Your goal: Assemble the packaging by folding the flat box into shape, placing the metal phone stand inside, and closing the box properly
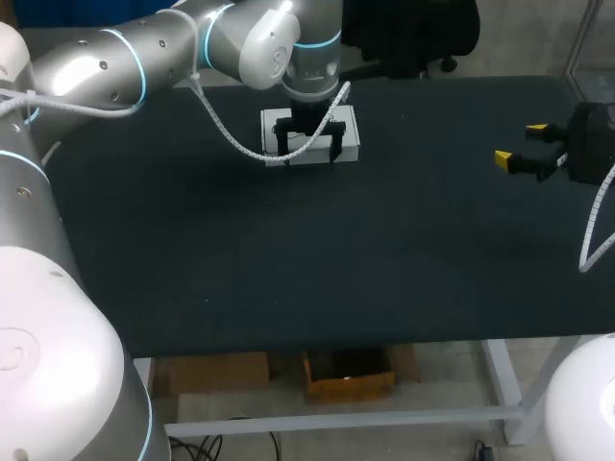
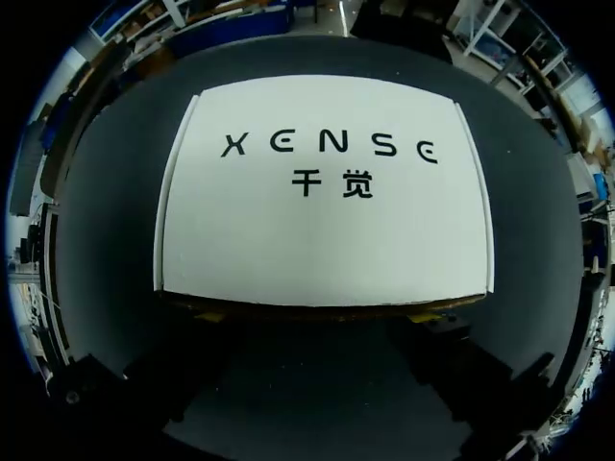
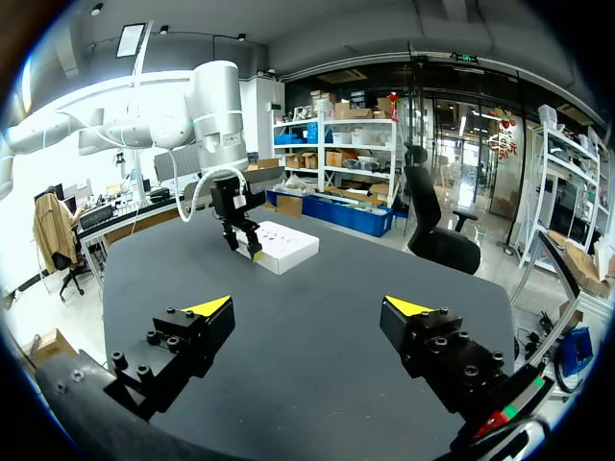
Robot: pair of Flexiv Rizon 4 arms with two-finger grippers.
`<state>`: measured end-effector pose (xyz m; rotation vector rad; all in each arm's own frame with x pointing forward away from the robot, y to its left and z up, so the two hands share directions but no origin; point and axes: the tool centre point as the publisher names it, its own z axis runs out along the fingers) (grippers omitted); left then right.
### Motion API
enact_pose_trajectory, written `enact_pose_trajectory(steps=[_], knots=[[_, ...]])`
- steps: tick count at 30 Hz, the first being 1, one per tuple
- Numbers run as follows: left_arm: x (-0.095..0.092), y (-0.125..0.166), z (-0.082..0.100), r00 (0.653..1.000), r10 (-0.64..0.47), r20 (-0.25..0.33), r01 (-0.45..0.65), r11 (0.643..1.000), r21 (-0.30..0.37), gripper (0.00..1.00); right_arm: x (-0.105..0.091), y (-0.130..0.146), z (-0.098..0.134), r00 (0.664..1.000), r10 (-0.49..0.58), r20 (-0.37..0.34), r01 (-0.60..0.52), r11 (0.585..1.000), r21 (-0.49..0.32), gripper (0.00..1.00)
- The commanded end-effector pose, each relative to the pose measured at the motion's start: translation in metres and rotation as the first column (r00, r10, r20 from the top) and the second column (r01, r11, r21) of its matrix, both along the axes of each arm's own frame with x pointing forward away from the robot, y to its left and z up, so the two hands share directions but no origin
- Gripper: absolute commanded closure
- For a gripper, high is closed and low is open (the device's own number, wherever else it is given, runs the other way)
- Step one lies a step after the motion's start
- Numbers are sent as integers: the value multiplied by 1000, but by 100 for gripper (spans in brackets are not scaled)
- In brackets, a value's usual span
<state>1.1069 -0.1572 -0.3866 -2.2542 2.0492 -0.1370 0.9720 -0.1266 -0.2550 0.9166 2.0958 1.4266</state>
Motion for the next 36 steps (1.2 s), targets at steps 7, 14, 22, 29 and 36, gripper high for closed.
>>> enact_pose_trajectory(steps=[7, 14, 22, 29, 36], knots=[[36, -4, -4, 1000, -8, -27, 8, 1000, 5, 0, 0, 0, -1, 1000, -2, 4, 2, 1000, 2, 0], [36, -7, 4, 999, -35, -21, 35, 999, -19, 0, 0, 0, -1, 1000, -2, 4, 2, 1000, 2, 0], [-12, -4, 22, 997, -77, 30, 78, 996, -42, 0, 0, 0, -1, 1000, -2, 4, 2, 1000, 2, 0], [-80, 6, 31, 968, -164, 192, 173, 985, -28, 0, 0, 0, -1, 1000, -2, 4, 2, 1000, 2, 0], [-129, 25, 41, 938, -201, 282, 221, 974, -40, 0, 0, 0, -1, 1000, -2, 4, 2, 1000, 2, 0]])
